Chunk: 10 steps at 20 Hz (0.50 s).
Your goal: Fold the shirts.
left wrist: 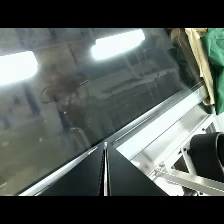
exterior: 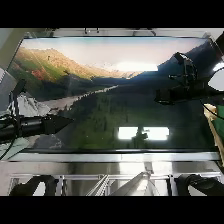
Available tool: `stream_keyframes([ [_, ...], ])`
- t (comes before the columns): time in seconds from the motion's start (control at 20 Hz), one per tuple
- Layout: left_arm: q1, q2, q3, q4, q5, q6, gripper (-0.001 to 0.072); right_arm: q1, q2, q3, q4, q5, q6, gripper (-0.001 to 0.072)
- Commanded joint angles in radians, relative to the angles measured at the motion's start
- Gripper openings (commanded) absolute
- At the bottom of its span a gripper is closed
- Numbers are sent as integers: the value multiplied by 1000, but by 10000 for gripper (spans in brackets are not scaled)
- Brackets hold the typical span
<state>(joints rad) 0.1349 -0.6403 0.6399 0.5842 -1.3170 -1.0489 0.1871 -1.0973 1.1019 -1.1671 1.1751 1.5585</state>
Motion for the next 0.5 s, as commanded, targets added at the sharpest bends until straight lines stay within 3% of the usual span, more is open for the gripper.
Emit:
stream_keyframes([
  [0.0, 1, 1, 0, 0, 1, 0, 27, 1, 0, 0, 0, 0, 0, 16],
  [0.1, 12, -5, 31, 26, 0, -15, 63, 1, 0, 0, 0, 0, 0, 16],
  [0.15, 37, -18, 81, 71, -15, -53, 283, 1, 0, 0, 0, 0, 0, 16],
  [0.2, 80, -36, 146, 130, -33, -92, 428, 1, 0, 0, 0, 0, 0, 16],
  [0.25, 144, -62, 225, 198, -50, -120, 688, 1, 0, 0, 0, 0, 0, 16],
  [0.3, 217, -90, 302, 273, -58, -158, 720, 1, 0, 0, 0, 0, 0, 16],
  [0.45, 497, -207, 500, 448, -67, -206, 720, 1, 0, 0, 0, 0, 0, 16],
])
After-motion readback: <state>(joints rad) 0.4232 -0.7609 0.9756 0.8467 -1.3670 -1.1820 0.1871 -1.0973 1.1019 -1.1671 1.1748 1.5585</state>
